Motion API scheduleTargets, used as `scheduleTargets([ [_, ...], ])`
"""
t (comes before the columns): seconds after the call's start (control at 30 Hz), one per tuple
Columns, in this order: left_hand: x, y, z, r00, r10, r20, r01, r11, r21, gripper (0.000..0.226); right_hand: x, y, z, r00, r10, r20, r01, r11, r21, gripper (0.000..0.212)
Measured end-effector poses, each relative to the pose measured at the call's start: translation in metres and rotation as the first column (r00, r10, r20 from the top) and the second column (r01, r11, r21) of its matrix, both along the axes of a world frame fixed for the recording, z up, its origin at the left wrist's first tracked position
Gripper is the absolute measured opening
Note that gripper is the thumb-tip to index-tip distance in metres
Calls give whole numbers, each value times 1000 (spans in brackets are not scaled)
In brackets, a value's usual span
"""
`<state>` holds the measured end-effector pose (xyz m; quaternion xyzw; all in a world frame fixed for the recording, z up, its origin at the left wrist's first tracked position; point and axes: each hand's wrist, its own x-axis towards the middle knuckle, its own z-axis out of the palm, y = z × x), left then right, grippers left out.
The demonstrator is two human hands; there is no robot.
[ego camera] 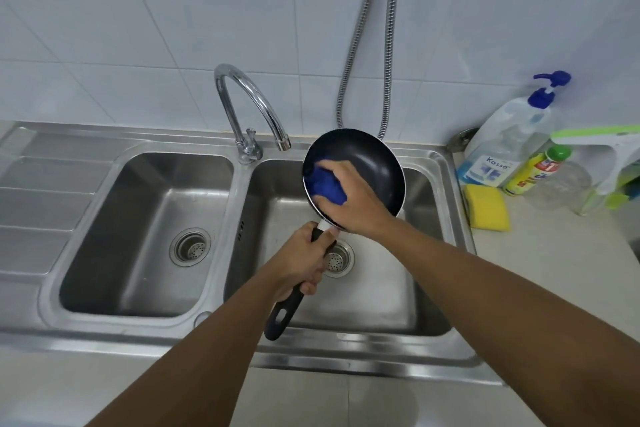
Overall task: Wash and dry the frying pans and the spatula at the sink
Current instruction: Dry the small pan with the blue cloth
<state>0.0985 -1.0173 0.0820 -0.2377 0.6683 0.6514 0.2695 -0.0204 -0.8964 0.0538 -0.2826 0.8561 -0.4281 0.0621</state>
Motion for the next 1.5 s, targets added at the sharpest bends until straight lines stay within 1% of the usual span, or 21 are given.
scheduleTargets([
  [0.07,7,-2,-3,1000,1,30,-2,1000,17,29,-5,29,-9,983,181,-43,-174,976,133,56],
  [0.13,14,1,-7,998,0,56,-2,999,35,29,-11,52,-15,950,282,-133,-236,929,284,53],
  [0.2,18,8,-9,998,-7,63,3,999,53,29,-21,67,-21,915,265,-303,-133,910,392,51],
  [0.27,20,14,-9,998,-30,62,27,998,56,28,-35,74,-23,902,153,-405,40,902,429,46],
  [0.33,20,16,-8,998,-46,52,43,998,55,27,-45,74,-21,908,54,-415,128,908,399,40],
  [0.4,17,16,-6,998,-54,32,53,998,24,27,-43,65,-19,930,-22,-368,129,955,267,38],
  [0.47,12,15,-5,998,-70,5,70,997,-18,28,-32,45,-14,944,-16,-329,72,985,156,35],
  [0.5,10,14,-4,998,-58,-7,58,998,-35,28,-26,34,-10,954,48,-295,-6,990,144,35],
  [0.57,5,8,-4,999,-17,-31,15,998,-65,27,-18,21,-1,941,241,-239,-195,960,199,36],
  [0.63,2,2,-5,998,4,-65,-10,995,-97,27,-26,18,10,887,370,-278,-281,908,311,41],
  [0.67,1,0,-6,997,16,-78,-24,994,-106,27,-37,18,14,870,380,-314,-254,892,375,44],
  [0.73,3,-2,-5,995,45,-92,-55,993,-107,27,-63,23,21,893,311,-327,-121,863,490,51],
  [0.83,4,-1,-5,988,104,-117,-115,989,-92,27,-87,42,30,936,270,-224,-83,790,607,45],
  [0.9,2,2,-5,983,137,-123,-148,986,-80,27,-81,53,35,956,232,-179,-87,809,581,33],
  [1.0,-4,10,-5,978,180,-106,-186,981,-48,25,-58,55,40,997,75,25,-77,842,535,28],
  [1.07,-6,11,-7,978,188,-92,-193,980,-50,24,-42,47,43,977,48,207,-142,871,470,28],
  [1.13,-5,9,-10,981,173,-89,-179,982,-67,23,-29,37,43,919,82,386,-224,914,340,30],
  [1.2,-3,7,-14,985,158,-71,-163,984,-67,22,-18,30,42,878,113,466,-256,933,255,32],
  [1.3,1,7,-18,984,175,-36,-177,984,-36,23,-11,30,38,905,141,400,-266,924,276,28],
  [1.4,7,4,-20,986,165,-11,-165,986,2,26,-23,43,29,940,192,281,-316,800,510,24],
  [1.5,14,1,-15,996,91,-4,-91,996,4,31,-41,59,21,979,200,30,-159,673,722,28],
])
